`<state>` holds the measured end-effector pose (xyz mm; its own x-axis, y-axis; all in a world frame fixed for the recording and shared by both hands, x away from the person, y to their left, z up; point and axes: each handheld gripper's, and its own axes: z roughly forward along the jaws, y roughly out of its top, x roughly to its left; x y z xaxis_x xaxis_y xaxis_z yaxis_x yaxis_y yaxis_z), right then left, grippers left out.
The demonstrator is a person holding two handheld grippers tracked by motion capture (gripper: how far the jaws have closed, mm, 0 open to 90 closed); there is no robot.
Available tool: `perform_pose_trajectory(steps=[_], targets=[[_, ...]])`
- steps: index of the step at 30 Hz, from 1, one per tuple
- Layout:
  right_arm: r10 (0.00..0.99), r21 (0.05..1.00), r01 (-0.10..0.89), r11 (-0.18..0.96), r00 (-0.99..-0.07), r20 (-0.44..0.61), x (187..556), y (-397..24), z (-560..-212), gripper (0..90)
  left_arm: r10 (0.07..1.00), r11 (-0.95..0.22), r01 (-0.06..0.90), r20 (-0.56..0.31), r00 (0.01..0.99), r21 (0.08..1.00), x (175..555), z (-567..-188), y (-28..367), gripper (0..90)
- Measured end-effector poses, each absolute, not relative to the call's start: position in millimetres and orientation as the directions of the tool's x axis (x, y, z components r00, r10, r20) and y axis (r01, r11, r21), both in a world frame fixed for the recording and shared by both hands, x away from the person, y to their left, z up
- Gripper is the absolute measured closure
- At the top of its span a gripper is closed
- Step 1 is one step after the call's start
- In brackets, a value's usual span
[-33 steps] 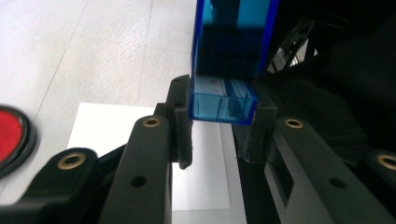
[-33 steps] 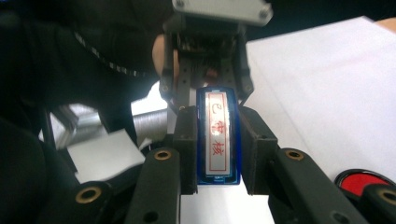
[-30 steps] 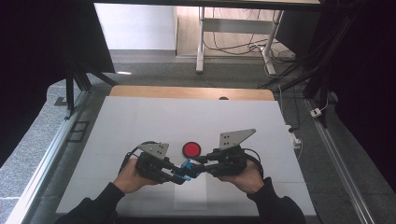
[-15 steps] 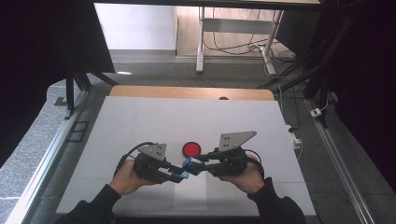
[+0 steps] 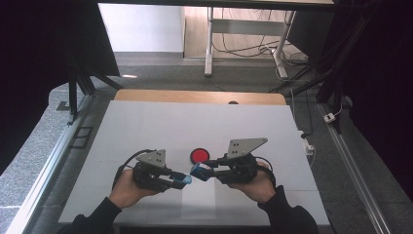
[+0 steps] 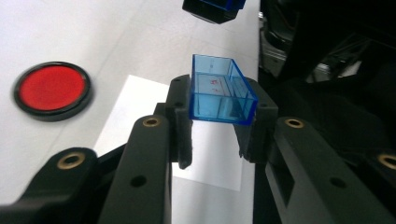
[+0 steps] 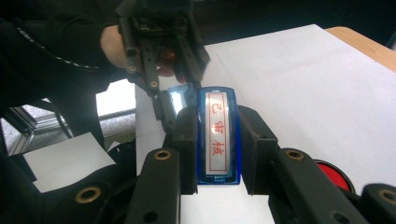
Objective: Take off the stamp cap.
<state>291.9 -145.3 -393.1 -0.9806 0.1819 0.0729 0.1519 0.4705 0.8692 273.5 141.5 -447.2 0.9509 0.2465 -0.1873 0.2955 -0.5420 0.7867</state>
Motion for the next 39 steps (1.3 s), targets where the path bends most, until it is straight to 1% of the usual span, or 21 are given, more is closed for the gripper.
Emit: perform_pose_trajectory(steps=[7, 8, 9, 14, 23, 27, 33, 39], targets=[[0.181, 0.871, 0.146, 0.469, -0.981, 0.067, 292, -146, -392, 71.5, 0.326, -0.514, 0.339, -0.186, 0.927, 0.788, 263, -447, 155, 68.7], [0.180, 0.870, 0.144, 0.471, -0.982, 0.065, 292, -146, -392, 71.5, 0.343, -0.496, 0.358, -0.200, 0.918, 0.791, 259, -447, 159, 68.6], [0.181, 0.870, 0.141, 0.472, -0.982, 0.061, 291, -146, -392, 71.5, 0.343, -0.496, 0.358, -0.200, 0.918, 0.791, 259, -447, 159, 68.6], [0.185, 0.870, 0.136, 0.474, -0.981, 0.053, 291, -146, -392, 71.5, 0.399, -0.464, 0.392, -0.207, 0.893, 0.795, 250, -446, 171, 68.6], [0.217, 0.867, 0.154, 0.474, -0.975, 0.054, 292, -145, -393, 71.5, 0.503, -0.461, 0.427, -0.168, 0.848, 0.778, 231, -450, 188, 68.6], [0.221, 0.869, 0.163, 0.468, -0.973, 0.063, 293, -146, -394, 71.5, 0.537, -0.451, 0.451, -0.170, 0.827, 0.771, 225, -452, 197, 68.6], [0.229, 0.867, 0.165, 0.470, -0.972, 0.061, 294, -146, -394, 71.5, 0.582, -0.439, 0.461, -0.147, 0.800, 0.771, 215, -455, 209, 68.5], [0.249, 0.867, 0.184, 0.462, -0.966, 0.072, 295, -146, -394, 71.5, 0.631, -0.397, 0.497, -0.164, 0.759, 0.771, 207, -456, 221, 68.5]])
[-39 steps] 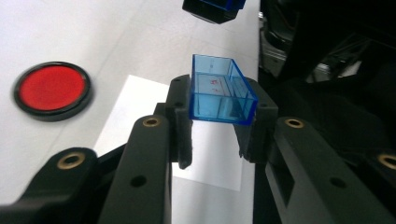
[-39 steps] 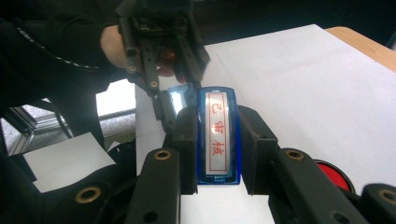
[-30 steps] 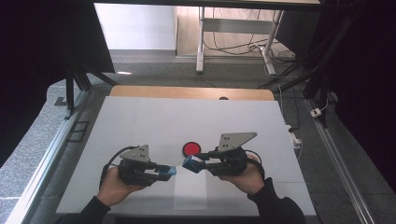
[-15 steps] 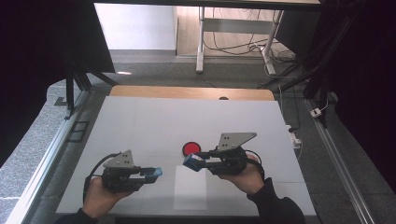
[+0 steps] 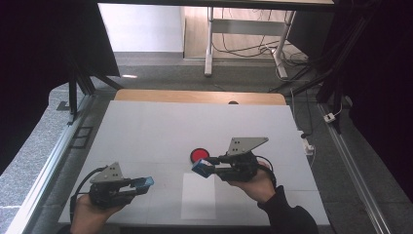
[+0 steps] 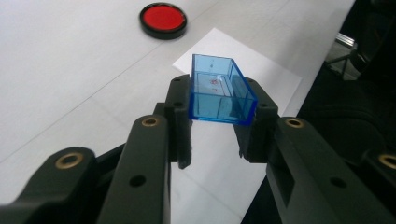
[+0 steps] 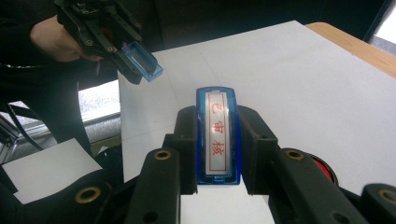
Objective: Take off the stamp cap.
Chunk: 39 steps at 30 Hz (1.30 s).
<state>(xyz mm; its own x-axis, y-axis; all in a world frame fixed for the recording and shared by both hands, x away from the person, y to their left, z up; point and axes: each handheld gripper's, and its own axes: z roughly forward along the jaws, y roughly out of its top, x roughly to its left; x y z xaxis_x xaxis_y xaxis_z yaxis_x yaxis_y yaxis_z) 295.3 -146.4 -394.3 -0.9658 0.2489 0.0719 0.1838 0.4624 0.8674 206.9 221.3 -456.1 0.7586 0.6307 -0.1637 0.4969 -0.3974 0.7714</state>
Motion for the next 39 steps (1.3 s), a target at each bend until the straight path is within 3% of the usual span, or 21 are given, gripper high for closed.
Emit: perform_pose_trajectory(steps=[20, 39], targets=[[0.289, 0.865, 0.187, 0.465, -0.956, 0.051, 297, -149, -395, 71.5, 0.728, -0.322, 0.567, -0.185, 0.660, 0.758, 185, -467, 262, 68.5], [0.316, 0.859, 0.207, 0.469, -0.947, 0.056, 301, -152, -399, 71.5, 0.723, -0.330, 0.583, -0.199, 0.662, 0.743, 176, -475, 270, 68.5]])
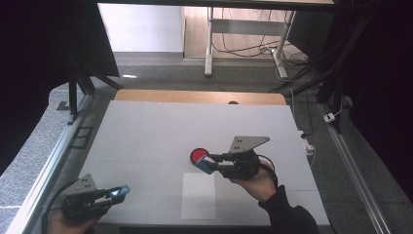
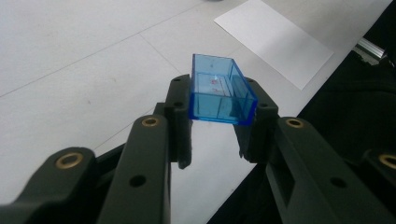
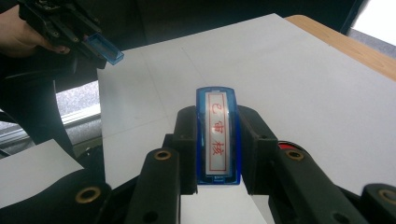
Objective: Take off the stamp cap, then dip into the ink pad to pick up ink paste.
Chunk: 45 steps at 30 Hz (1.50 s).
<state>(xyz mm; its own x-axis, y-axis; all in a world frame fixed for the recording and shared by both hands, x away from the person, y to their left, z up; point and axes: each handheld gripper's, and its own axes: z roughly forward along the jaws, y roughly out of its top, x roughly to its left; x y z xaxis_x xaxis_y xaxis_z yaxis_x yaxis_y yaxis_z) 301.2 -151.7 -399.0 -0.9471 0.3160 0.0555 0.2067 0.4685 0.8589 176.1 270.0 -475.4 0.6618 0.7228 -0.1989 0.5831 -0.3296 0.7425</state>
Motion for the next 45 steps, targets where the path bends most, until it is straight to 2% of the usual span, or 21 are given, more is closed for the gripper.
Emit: perform_pose_trajectory(steps=[18, 45], targets=[[0.344, 0.841, 0.224, 0.493, -0.938, 0.048, 307, -149, -402, 71.5, 0.710, -0.340, 0.589, -0.211, 0.672, 0.733, 177, -477, 270, 68.5], [0.386, 0.800, 0.258, 0.541, -0.922, 0.036, 339, -126, -416, 71.5, 0.711, -0.349, 0.598, -0.212, 0.671, 0.722, 178, -477, 269, 68.5]])
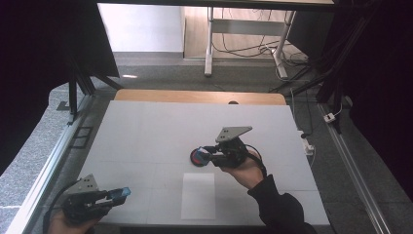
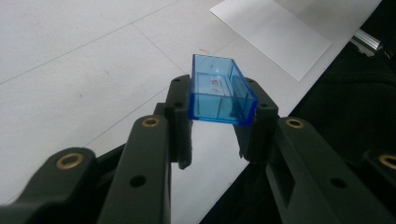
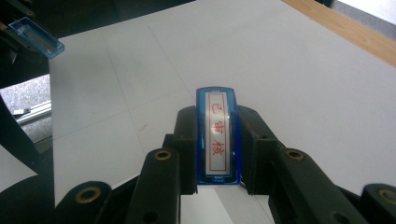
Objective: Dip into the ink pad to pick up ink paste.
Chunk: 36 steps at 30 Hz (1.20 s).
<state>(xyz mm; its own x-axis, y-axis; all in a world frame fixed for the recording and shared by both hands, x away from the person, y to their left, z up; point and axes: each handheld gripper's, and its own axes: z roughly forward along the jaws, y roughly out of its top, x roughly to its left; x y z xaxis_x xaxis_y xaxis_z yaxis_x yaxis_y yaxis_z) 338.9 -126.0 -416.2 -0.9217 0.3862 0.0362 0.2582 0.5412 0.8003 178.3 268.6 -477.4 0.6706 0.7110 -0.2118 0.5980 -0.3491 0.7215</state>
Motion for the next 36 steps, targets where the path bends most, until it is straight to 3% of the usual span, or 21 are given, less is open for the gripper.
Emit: perform_pose_trajectory(steps=[36], targets=[[0.463, 0.708, 0.324, 0.628, -0.886, -0.006, 387, -106, -456, 71.6, 0.716, -0.347, 0.605, -0.215, 0.665, 0.716, 179, -478, 268, 68.5]])
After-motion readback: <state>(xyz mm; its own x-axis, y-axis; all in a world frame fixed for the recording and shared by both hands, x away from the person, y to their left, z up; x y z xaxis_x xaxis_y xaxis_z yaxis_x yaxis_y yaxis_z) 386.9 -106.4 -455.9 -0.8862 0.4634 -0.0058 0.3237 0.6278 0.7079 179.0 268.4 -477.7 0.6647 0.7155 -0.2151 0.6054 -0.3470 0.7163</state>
